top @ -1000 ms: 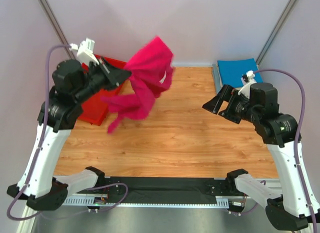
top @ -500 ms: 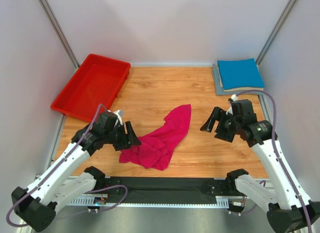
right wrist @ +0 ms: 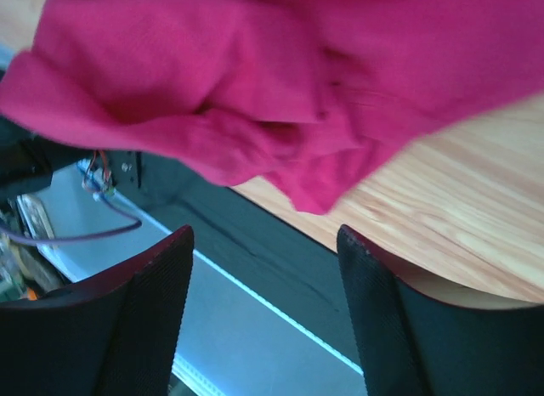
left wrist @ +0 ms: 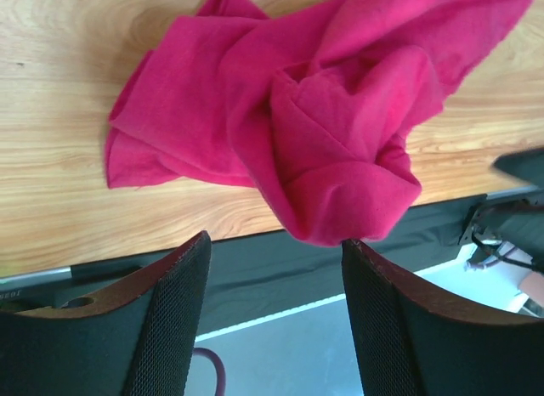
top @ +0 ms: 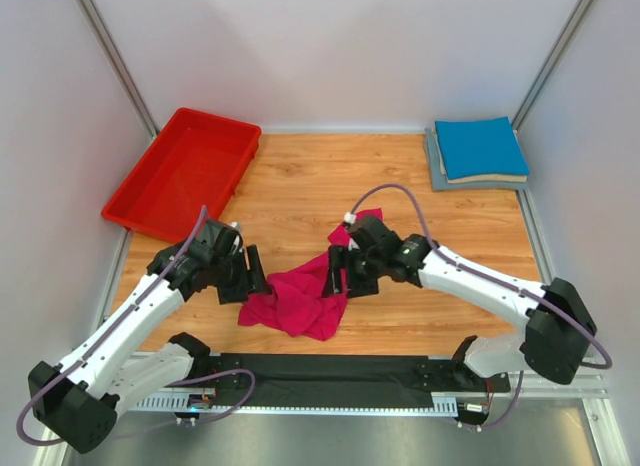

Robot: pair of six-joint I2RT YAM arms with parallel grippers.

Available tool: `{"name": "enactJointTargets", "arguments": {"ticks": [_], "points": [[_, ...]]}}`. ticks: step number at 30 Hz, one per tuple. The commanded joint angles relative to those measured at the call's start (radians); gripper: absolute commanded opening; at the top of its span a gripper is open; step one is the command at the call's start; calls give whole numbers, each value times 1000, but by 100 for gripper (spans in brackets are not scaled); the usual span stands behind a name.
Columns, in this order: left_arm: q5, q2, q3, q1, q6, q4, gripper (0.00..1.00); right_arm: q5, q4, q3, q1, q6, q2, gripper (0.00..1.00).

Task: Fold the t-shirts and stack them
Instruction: Move the tshirt to the center of the board, then flatten the tshirt out

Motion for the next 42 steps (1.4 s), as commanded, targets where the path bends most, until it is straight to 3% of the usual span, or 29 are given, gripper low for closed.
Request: {"name": "enactJointTargets", "arguments": {"ticks": [1,8,18,21,23,26,32,35,42], "points": [[17,22,29,46,32,-28,70,-29,235,-11,76,-4,53,67],[86,24,9,143,60,-38,70,-56,402,-101,79,-29,146,55],[120,16,14,185,67,-60,69,-130,546,-157,82,14,222,51],[113,1,8,185,67,-69,69,-135,569,-161,82,23,222,44],[109,-4,6,185,67,-78,69,-133,566,-157,82,22,206,29],[101,-4,12,185,67,-84,69,-86,481,-117,82,-7,156,1],[52,28,64,185,93,-94,69,357,-187,104,57,-143,-1,0],[43,67,77,185,113,-74,69,422,-337,147,27,-181,-54,0],[49,188,78,185,135,3,66,457,-431,127,-51,-190,-157,0]]}}
